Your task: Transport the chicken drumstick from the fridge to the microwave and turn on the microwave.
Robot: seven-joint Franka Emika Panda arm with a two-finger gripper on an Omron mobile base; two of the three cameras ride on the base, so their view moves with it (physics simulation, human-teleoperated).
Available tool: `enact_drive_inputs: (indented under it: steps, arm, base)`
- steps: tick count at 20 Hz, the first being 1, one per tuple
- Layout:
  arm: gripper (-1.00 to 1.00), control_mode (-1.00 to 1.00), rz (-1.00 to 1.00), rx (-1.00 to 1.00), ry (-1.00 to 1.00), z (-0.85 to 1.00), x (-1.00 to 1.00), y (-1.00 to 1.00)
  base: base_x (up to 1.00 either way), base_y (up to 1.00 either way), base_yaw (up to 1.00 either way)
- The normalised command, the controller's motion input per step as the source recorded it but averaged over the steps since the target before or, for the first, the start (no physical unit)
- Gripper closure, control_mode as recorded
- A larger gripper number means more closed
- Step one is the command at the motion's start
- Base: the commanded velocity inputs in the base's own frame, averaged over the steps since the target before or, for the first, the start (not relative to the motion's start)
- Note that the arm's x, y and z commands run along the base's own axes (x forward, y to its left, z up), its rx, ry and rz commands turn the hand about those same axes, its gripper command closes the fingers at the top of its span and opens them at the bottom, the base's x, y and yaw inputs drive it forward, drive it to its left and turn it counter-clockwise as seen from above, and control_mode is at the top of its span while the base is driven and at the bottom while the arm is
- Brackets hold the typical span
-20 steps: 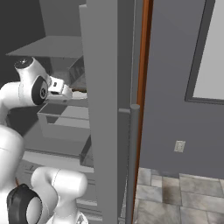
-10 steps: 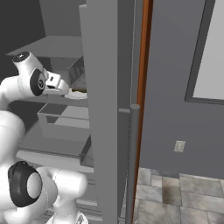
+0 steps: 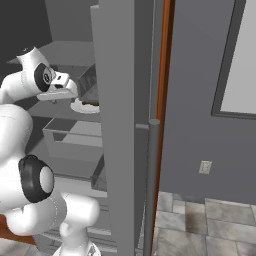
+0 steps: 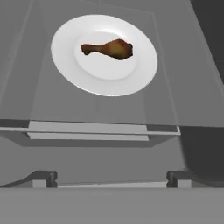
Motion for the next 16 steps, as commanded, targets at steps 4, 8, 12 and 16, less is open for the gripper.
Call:
enact_drive_inputs:
  steps: [4, 8, 12, 16]
  arm:
    - [-1.00, -1.00, 0.21, -0.14, -0.03, -0.17, 0.26, 0.00]
    - [-1.00, -1.00, 0.18, -0.19, 0.00, -0.18, 0.18, 0.00]
    - [-1.00, -1.00, 0.11, -0.13, 0.00, -0.11, 0.14, -0.02]
    - [-1.00, -1.00, 0.06, -0.01, 0.00, -0.02, 0.12, -0.08]
  base:
    - [0.00, 0.00, 0.00]
    - [0.00, 0.00, 0.00]
    - [0.00, 0.00, 0.00]
    - [0.00, 0.00, 0.00]
